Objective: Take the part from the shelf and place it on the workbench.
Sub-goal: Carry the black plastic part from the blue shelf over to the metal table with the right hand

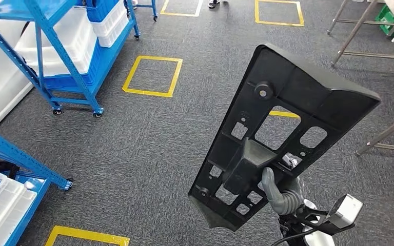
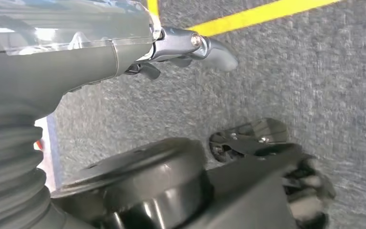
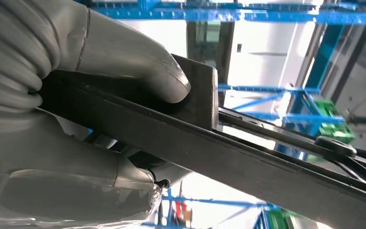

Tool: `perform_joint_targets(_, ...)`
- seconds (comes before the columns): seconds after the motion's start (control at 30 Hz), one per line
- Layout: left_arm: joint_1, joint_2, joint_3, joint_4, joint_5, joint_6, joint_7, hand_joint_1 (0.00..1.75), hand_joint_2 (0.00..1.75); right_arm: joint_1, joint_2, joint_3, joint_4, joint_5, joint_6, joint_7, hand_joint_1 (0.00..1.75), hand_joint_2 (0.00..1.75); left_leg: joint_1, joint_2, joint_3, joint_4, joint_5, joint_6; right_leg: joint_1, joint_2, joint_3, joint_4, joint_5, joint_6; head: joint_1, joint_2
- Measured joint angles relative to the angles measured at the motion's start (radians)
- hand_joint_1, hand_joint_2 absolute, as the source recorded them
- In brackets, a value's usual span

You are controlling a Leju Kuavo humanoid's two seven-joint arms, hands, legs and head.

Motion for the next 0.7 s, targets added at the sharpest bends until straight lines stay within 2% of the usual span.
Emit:
perform_joint_targets(0.03,-0.003,0.002,0.001,0.0,-0.003,-0.001,0.006,0.0,1.75,0.002,0.002,0.0,0.0,0.003,-0.001,-0.001,1.75,1.75,0.0,-0.006,-0.031,0.057,-0.015,0.001,0.002,0.012,0.001,0.0,-0.001,-0.002,0.0,0.0)
perform_joint_targets(0.07,-0.007,0.005,0.001,0.0,-0.007,-0.002,0.013,0.0,1.75,0.005,0.003,0.0,-0.001,0.008,-0.002,-0.002,1.75,1.75,-0.001,-0.008,-0.047,0.083,-0.012,0.002,0.004,0.024,0.003,0.001,-0.001,-0.003,0.0,0.0)
perform_joint_targets(0.1,-0.009,0.008,0.0,0.0,-0.011,-0.004,0.021,0.0,1.75,0.009,0.004,-0.001,-0.004,0.012,-0.003,-0.003,1.75,1.75,-0.001,-0.01,-0.046,0.07,0.011,0.006,0.006,0.037,0.005,0.001,-0.002,-0.004,0.0,0.0)
perform_joint_targets(0.13,-0.01,0.01,0.0,0.0,-0.014,-0.005,0.028,0.0,1.75,0.013,0.004,-0.002,-0.008,0.017,-0.004,-0.004,1.75,1.75,-0.002,-0.014,-0.028,0.023,0.048,0.011,0.008,0.051,0.008,0.001,-0.002,-0.004,0.0,0.0)
perform_joint_targets(0.2,-0.005,0.016,-0.003,0.0,-0.019,-0.006,0.034,0.0,1.75,0.019,0.008,-0.003,-0.02,0.025,-0.008,-0.006,1.75,1.75,-0.002,-0.054,0.02,-0.107,0.12,0.022,0.009,0.078,0.01,0.002,-0.002,-0.002,0.0,0.0)
perform_joint_targets(0.23,-0.003,0.02,-0.005,0.0,-0.021,-0.006,0.032,0.0,1.75,0.02,0.01,-0.004,-0.026,0.028,-0.01,-0.007,1.75,1.75,-0.002,-0.073,0.038,-0.155,0.135,0.026,0.007,0.091,0.007,0.004,0.0,0.002,0.0,0.0)
perform_joint_targets(0.27,0.0,0.022,-0.007,0.0,-0.023,-0.005,0.029,0.0,1.75,0.022,0.013,-0.004,-0.032,0.03,-0.012,-0.008,1.75,1.75,-0.003,-0.088,0.046,-0.182,0.138,0.028,0.005,0.102,0.003,0.004,0.002,0.008,0.0,0.0)
perform_joint_targets(0.3,0.0,0.025,-0.009,0.0,-0.024,-0.005,0.025,0.0,1.75,0.024,0.015,-0.006,-0.037,0.031,-0.014,-0.009,1.75,1.75,-0.005,-0.09,0.049,-0.191,0.135,0.03,0.003,0.112,-0.002,0.003,0.004,0.015,0.0,0.0)
perform_joint_targets(0.33,-0.001,0.025,-0.01,0.0,-0.025,-0.004,0.02,0.0,1.75,0.027,0.017,-0.008,-0.043,0.031,-0.015,-0.009,1.75,1.75,-0.005,-0.081,0.053,-0.198,0.136,0.033,0.001,0.122,-0.005,0.001,0.007,0.022,0.0,0.0)
perform_joint_targets(0.37,-0.002,0.026,-0.012,0.0,-0.025,-0.003,0.015,0.0,1.75,0.028,0.018,-0.011,-0.047,0.031,-0.015,-0.009,1.75,1.75,-0.003,-0.071,0.057,-0.205,0.14,0.038,0.001,0.117,-0.007,0.003,0.006,0.028,0.0,0.0)
perform_joint_targets(0.43,-0.002,0.026,-0.014,0.0,-0.027,0.0,0.006,0.0,1.75,0.026,0.019,-0.016,-0.053,0.031,-0.016,-0.01,1.75,1.75,0.001,-0.047,0.066,-0.219,0.148,0.048,0.004,0.071,-0.03,0.053,-0.025,0.036,0.0,0.0)
perform_joint_targets(0.47,-0.002,0.027,-0.015,0.0,-0.028,0.002,0.001,0.0,1.75,0.024,0.02,-0.017,-0.054,0.031,-0.016,-0.011,1.75,1.75,0.0,-0.032,0.068,-0.222,0.149,0.051,0.003,0.039,-0.056,0.107,-0.055,0.039,0.0,0.0)
perform_joint_targets(0.5,-0.002,0.028,-0.016,0.001,-0.029,0.005,-0.004,0.0,1.75,0.023,0.021,-0.017,-0.054,0.03,-0.015,-0.012,1.75,1.75,-0.001,-0.019,0.068,-0.223,0.148,0.053,0.0,0.019,-0.089,0.173,-0.087,0.044,0.0,0.0)
perform_joint_targets(0.53,-0.002,0.029,-0.017,0.001,-0.029,0.008,-0.009,0.0,1.75,0.022,0.023,-0.017,-0.053,0.03,-0.015,-0.013,1.75,1.75,-0.002,-0.006,0.068,-0.222,0.147,0.053,-0.005,0.008,-0.12,0.233,-0.109,0.049,0.0,0.0)
perform_joint_targets(0.57,-0.005,0.031,-0.017,0.001,-0.029,0.012,-0.015,0.0,1.75,0.022,0.024,-0.017,-0.053,0.03,-0.014,-0.014,1.75,1.75,-0.003,0.007,0.069,-0.222,0.146,0.053,-0.01,0.002,-0.138,0.269,-0.116,0.054,0.0,0.0)
perform_joint_targets(0.6,-0.008,0.033,-0.017,0.001,-0.029,0.016,-0.02,0.0,1.75,0.022,0.026,-0.017,-0.052,0.03,-0.013,-0.017,1.75,1.75,-0.002,0.019,0.07,-0.222,0.144,0.051,-0.016,-0.003,-0.137,0.267,-0.104,0.059,0.0,0.0)
perform_joint_targets(0.63,-0.013,0.034,-0.017,0.001,-0.03,0.019,-0.024,0.0,1.75,0.02,0.027,-0.017,-0.051,0.03,-0.01,-0.019,1.75,1.75,-0.002,0.031,0.072,-0.22,0.14,0.048,-0.02,-0.012,-0.115,0.226,-0.076,0.063,0.0,0.0)
perform_joint_targets(0.67,-0.018,0.035,-0.017,0.002,-0.03,0.02,-0.027,0.0,1.75,0.018,0.027,-0.017,-0.05,0.03,-0.007,-0.021,1.75,1.75,-0.002,0.041,0.075,-0.218,0.136,0.044,-0.024,-0.029,-0.078,0.158,-0.042,0.065,0.0,0.0)
perform_joint_targets(0.7,-0.023,0.037,-0.017,0.002,-0.031,0.021,-0.029,0.0,1.75,0.014,0.028,-0.018,-0.049,0.03,-0.005,-0.023,1.75,1.75,-0.003,0.05,0.078,-0.215,0.131,0.038,-0.022,-0.051,-0.042,0.092,-0.02,0.064,0.0,0.0)
